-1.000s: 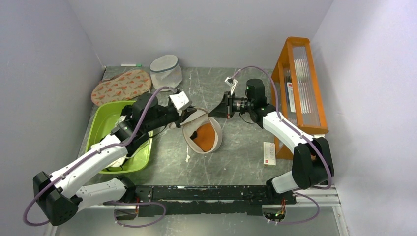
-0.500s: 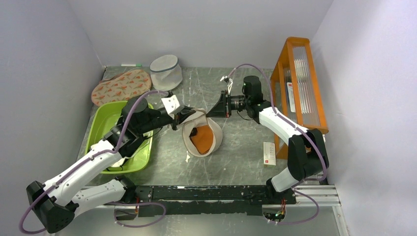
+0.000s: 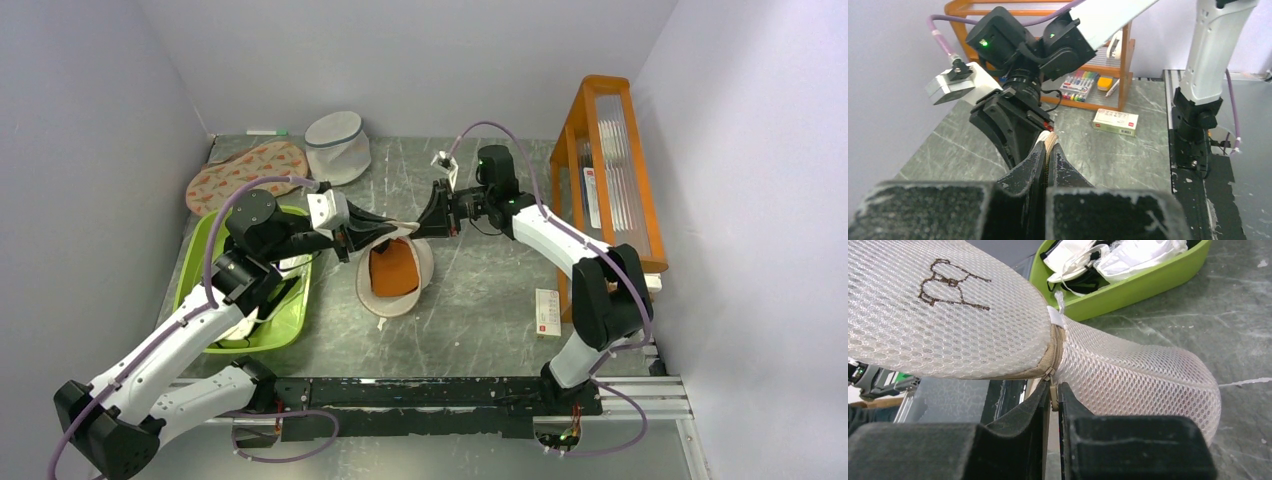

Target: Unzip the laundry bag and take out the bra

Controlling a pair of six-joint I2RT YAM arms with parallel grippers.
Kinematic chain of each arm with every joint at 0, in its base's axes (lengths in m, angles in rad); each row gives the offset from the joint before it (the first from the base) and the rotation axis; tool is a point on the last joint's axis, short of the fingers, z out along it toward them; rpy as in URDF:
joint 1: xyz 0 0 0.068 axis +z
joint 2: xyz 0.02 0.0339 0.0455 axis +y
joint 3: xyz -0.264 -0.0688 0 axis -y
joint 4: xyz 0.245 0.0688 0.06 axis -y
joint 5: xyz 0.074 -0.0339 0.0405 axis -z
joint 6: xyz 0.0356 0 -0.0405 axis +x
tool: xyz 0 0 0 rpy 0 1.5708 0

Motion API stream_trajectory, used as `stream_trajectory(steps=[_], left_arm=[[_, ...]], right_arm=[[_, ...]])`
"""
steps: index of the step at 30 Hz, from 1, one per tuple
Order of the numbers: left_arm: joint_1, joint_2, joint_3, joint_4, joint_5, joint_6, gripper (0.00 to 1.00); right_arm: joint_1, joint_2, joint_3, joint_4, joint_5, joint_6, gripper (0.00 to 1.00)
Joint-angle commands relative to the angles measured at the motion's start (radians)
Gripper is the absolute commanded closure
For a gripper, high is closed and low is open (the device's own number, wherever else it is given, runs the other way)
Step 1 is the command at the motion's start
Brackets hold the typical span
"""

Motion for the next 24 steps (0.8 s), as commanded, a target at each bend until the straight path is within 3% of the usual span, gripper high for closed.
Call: stream_trajectory(steps=[1, 4, 9, 12, 17, 21, 24], left_arm=[[0.003, -0.015, 0.016, 0.135, 0.132, -0.019, 0.93], [0.003, -0.002, 0.020, 0.127, 0.129, -0.020, 0.93], [0.006, 0.019, 0.026, 0.130, 0.102, -0.049, 0.93], [0.006, 0.024, 0.030, 0.111, -0.017, -0.064, 0.93], [0.013, 0.047, 0.049, 0.051, -0.283, -0.109, 0.93], [0.020, 0.078, 0.061, 0.045, -0.296, -0.150, 0.93], [0.028, 0.102, 0.068, 0.047, -0.284, -0.175, 0.93]], right_arm=[[0.002, 0.037, 0.045, -0.010, -0.009, -0.061, 0.89], [0.013, 0.053, 0.074, -0.037, -0.011, -0.077, 0.88], [0.021, 0.033, 0.042, 0.058, 0.017, 0.008, 0.87], [0.002, -0.026, 0.001, 0.052, 0.205, 0.080, 0.84], [-0.012, -0.143, -0.056, -0.171, 0.649, 0.136, 0.53], [-0.010, -0.242, -0.094, -0.289, 0.755, 0.138, 0.28], [0.020, -0.321, -0.120, -0.322, 0.778, 0.140, 0.21]])
